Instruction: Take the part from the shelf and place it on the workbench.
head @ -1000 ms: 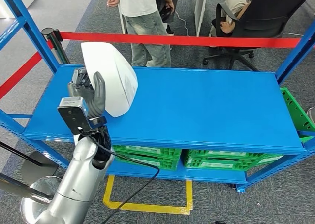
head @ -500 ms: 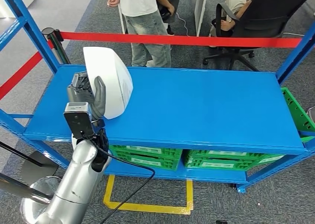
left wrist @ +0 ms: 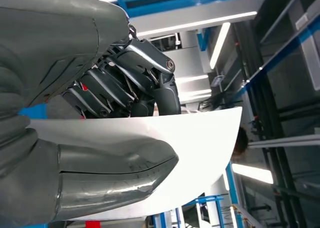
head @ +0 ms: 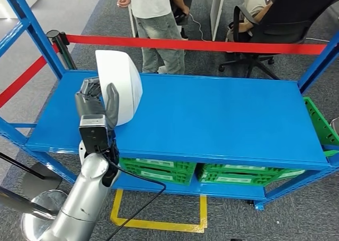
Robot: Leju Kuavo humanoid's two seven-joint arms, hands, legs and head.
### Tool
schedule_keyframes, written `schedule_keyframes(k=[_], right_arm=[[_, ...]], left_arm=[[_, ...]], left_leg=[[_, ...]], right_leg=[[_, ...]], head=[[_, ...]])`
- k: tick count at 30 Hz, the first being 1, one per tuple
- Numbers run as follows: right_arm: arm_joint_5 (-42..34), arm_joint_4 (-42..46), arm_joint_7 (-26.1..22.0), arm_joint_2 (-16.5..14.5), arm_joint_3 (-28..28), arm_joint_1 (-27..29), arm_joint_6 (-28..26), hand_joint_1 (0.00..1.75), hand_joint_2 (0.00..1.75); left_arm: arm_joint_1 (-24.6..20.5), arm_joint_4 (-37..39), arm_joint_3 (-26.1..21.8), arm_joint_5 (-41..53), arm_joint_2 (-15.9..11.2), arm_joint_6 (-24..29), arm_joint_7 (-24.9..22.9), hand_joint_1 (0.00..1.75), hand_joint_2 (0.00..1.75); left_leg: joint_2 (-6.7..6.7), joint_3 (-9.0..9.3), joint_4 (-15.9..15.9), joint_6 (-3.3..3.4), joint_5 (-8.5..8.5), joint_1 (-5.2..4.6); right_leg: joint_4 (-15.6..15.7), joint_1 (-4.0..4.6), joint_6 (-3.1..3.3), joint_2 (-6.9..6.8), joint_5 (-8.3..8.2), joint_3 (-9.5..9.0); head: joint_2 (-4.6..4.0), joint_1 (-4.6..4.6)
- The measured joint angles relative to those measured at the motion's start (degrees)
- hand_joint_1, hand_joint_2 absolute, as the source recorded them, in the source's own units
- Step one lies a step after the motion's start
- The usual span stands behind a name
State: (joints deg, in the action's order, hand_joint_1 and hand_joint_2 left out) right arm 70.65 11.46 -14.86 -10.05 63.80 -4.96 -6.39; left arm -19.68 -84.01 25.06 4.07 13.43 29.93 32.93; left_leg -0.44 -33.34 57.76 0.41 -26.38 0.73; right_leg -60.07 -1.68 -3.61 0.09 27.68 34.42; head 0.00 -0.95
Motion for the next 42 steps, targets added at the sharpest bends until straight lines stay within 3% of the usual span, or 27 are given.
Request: schedule_keyframes(k=[1,5,7,9,10,11,12,15,16,19,21,24,25,26,27,29,31,35,37,40,41,42], right_arm=[[0.0,0.0,0.0,0.0,0.0,0.0,0.0,0.0,1.75],[-0.1,0.0,0.3,0.0,0.0,0.2,0.0,0.0,1.75],[-0.1,0.0,0.3,0.0,0.1,0.1,0.0,0.0,1.75],[-0.1,0.0,0.3,0.0,0.1,0.1,0.0,0.0,1.75],[-0.2,0.0,0.3,0.0,0.1,0.1,0.0,0.0,1.75],[-0.2,0.0,0.4,0.0,0.1,0.1,0.0,0.0,1.75],[-0.2,0.0,0.4,0.0,0.1,0.1,0.0,0.0,1.75],[-0.2,0.0,0.4,-0.1,0.2,0.1,0.1,0.0,1.75],[-0.3,0.0,0.4,-0.1,0.2,0.0,0.1,0.0,1.75],[-0.4,0.0,0.4,-0.1,0.3,0.1,0.0,0.0,1.75],[-0.5,0.0,0.4,-0.1,0.3,0.1,0.0,0.0,1.75],[-0.5,0.0,0.4,-0.1,0.3,0.1,0.0,0.0,1.75],[-0.5,0.0,0.4,-0.1,0.3,0.1,0.0,0.0,1.75],[-0.5,0.0,0.4,-0.1,0.3,0.2,0.0,0.0,1.75],[-0.5,0.0,0.4,-0.1,0.3,0.2,0.0,0.0,1.75],[-0.6,0.0,0.4,-0.1,0.3,0.1,0.0,0.0,1.75],[-0.6,0.0,0.4,-0.1,0.3,-0.1,-0.1,0.0,1.75],[-0.6,0.0,0.4,-0.1,0.4,0.0,-0.1,0.0,1.75],[-0.7,0.0,0.5,-0.2,0.4,0.1,-0.1,0.0,1.75],[-0.7,0.0,0.5,-0.2,0.4,0.1,-0.1,0.0,1.75],[-0.7,0.0,0.5,-0.2,0.4,0.1,-0.1,0.0,1.75],[-0.7,0.0,0.5,-0.2,0.4,0.1,-0.1,0.0,1.75]], left_arm=[[0.2,-0.2,0.1,0.1,0.0,0.0,0.0,1.75,1.75],[1.2,-0.8,0.3,0.3,-0.2,0.2,0.0,1.75,1.75],[1.4,-1.1,0.3,0.5,-0.2,0.6,0.0,1.75,1.75],[1.7,-1.2,0.3,0.6,-0.4,0.8,0.0,1.75,1.75],[1.9,-1.2,0.3,0.6,-0.5,0.9,0.0,1.75,1.75],[2.1,-1.2,0.3,0.6,-0.6,0.9,0.0,1.75,1.75],[2.2,-1.2,0.3,0.6,-0.7,0.9,0.0,1.75,1.75],[2.3,-1.3,0.3,0.6,-0.7,0.9,0.0,1.75,1.75],[2.2,-1.4,0.3,0.6,-0.7,0.9,0.0,1.75,1.75],[2.3,-1.6,0.3,0.7,-0.7,1.0,0.1,1.75,1.75],[2.4,-1.6,0.3,0.8,-0.7,1.0,0.1,1.75,1.75],[2.6,-1.6,0.2,0.8,-0.7,1.1,0.2,1.75,1.75],[2.8,-1.6,0.2,0.8,-0.7,1.1,0.2,1.75,1.75],[2.9,-1.6,0.1,0.8,-0.7,1.1,0.2,1.75,1.75],[3.0,-1.6,0.1,0.8,-0.7,1.1,0.2,1.75,1.75],[3.1,-1.6,0.1,0.8,-0.7,1.1,0.2,1.75,1.75],[3.0,-1.7,0.0,0.8,-0.7,1.1,0.2,1.75,1.75],[3.1,-1.7,0.0,0.8,-0.7,1.2,0.2,1.75,1.75],[3.1,-1.7,0.0,0.8,-0.8,1.3,0.2,1.75,1.75],[3.3,-1.7,0.0,0.8,-1.1,1.6,0.2,1.75,1.75],[3.4,-1.7,0.0,0.8,-1.2,1.6,0.2,1.75,1.75],[3.4,-1.7,0.0,0.8,-1.2,1.6,0.2,1.75,1.75]], left_leg=[[-0.01,-0.07,0.2,-0.36,-0.07,-0.08],[0.09,-0.42,1.2,-1.37,-0.91,0.08],[0.17,-2.52,6.0,-1.77,-3.92,0.17],[0.18,-6.14,13.7,-1.86,-7.32,0.17],[0.18,-7.41,16.3,-1.78,-7.93,0.15],[0.18,-7.8,16.9,-1.59,-7.4,0.11],[0.18,-7.14,15.3,-1.29,-5.8,0.02],[0.18,-2.5,5.0,-0.01,-0.24,-0.47],[0.19,-1.55,2.8,0.2,0.27,-0.6],[0.19,-1.15,0.9,0.36,0.09,-0.6],[0.26,-1.1,0.4,0.74,0.51,-0.36],[0.37,-1.31,0.3,1.17,0.87,-0.36],[0.39,-1.4,0.3,1.23,0.95,-0.39],[0.4,-1.46,0.3,1.25,1.01,-0.4],[0.39,-1.48,0.3,1.22,1.08,-0.4],[0.33,-1.49,0.4,1.03,1.25,-0.41],[0.29,-1.77,0.6,0.55,1.53,-0.64],[0.31,-2.47,0.9,-0.79,1.74,-0.71],[0.31,-3.54,3.9,-1.46,-1.2,-0.56],[0.32,-6.64,14.0,-2.19,-7.51,-0.3],[0.32,-6.78,15.7,-2.26,-8.17,-0.28],[0.32,-5.88,15.3,-2.23,-7.74,-0.26]], right_leg=[[1.4,0.09,0.31,0.07,-0.08,-0.79],[1.5,0.26,1.99,0.32,0.14,-0.92],[1.5,0.22,2.68,0.23,0.12,-1.01],[1.5,0.4,3.03,0.2,0.19,-1.04],[1.5,0.5,3.08,0.21,0.22,-1.07],[1.5,0.61,3.12,0.26,0.23,-1.12],[1.5,0.71,3.14,0.33,0.26,-1.22],[1.4,1.07,3.07,0.48,0.44,-1.45],[1.4,1.18,2.92,0.45,0.47,-1.31],[1.3,1.21,2.14,0.24,0.41,-0.75],[-0.4,1.16,1.62,0.2,1.96,0.11],[-10.2,1.03,1.0,0.18,7.33,4.22],[-13.0,1.01,0.86,0.17,8.31,5.35],[-14.1,1.01,0.78,0.17,8.25,5.64],[-12.8,1.01,0.79,0.16,7.08,4.78],[-5.4,1.02,1.06,0.16,3.5,0.78],[0.8,1.12,1.48,0.2,1.65,-2.58],[2.2,1.14,2.62,0.29,0.87,-2.76],[2.4,0.9,3.43,0.1,0.17,-2.36],[2.4,0.94,3.87,-0.09,-0.71,-1.2],[2.4,0.95,3.84,-0.13,-1.04,-0.75],[2.4,0.96,3.77,-0.15,-1.36,-0.35]], head=[[0.0,-0.02],[0.0,-0.29],[0.0,-0.49],[0.0,-0.59],[0.0,-0.6],[0.0,-0.6],[0.0,-0.6],[0.0,-0.58],[0.0,-0.58],[0.0,-0.57],[0.0,-0.44],[0.0,-0.24],[0.0,-0.26],[0.0,-0.25],[0.0,-0.23],[0.0,-0.23],[0.0,-0.28],[0.0,-0.35],[0.0,-0.59],[0.0,-0.82],[0.0,-0.83],[0.0,-0.84]])
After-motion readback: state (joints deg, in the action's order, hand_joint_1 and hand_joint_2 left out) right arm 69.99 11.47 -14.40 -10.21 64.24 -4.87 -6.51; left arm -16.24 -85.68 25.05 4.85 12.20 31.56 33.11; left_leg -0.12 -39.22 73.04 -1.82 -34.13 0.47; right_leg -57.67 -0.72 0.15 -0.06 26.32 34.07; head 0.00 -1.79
